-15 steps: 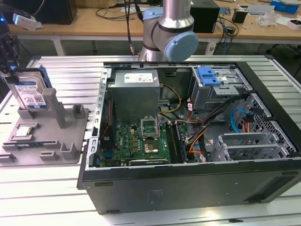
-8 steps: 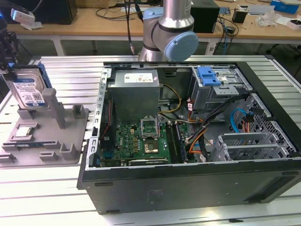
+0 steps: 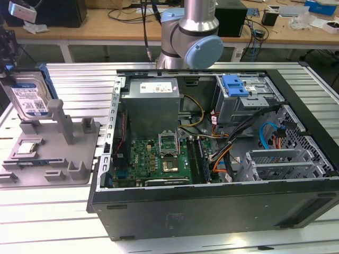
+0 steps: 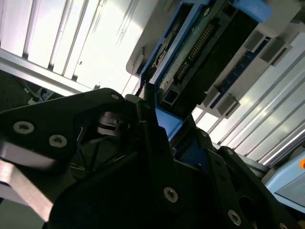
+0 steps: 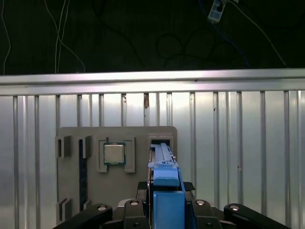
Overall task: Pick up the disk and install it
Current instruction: 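Pick up the disk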
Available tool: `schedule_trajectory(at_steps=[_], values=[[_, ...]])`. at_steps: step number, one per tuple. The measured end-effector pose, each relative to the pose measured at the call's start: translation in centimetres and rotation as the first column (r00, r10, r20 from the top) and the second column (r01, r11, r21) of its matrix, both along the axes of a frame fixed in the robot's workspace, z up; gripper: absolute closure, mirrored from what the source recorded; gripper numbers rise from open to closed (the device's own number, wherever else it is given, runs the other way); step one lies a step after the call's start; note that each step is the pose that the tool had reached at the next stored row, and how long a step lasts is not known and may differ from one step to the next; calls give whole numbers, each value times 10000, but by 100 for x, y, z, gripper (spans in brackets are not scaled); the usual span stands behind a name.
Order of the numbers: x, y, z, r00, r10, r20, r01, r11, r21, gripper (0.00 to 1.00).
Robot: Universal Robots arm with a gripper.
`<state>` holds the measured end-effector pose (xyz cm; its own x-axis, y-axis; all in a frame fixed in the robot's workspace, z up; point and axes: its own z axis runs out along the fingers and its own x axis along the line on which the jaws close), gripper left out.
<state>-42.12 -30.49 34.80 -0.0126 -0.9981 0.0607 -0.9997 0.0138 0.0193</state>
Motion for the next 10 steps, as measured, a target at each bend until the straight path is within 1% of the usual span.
schedule_trajectory(at_steps=[9, 10], values=[[0, 0, 174, 10000, 0, -1, 0, 10000, -54, 64], [0, 0, 208, 10000, 0, 1, 0, 10000, -65, 64]])
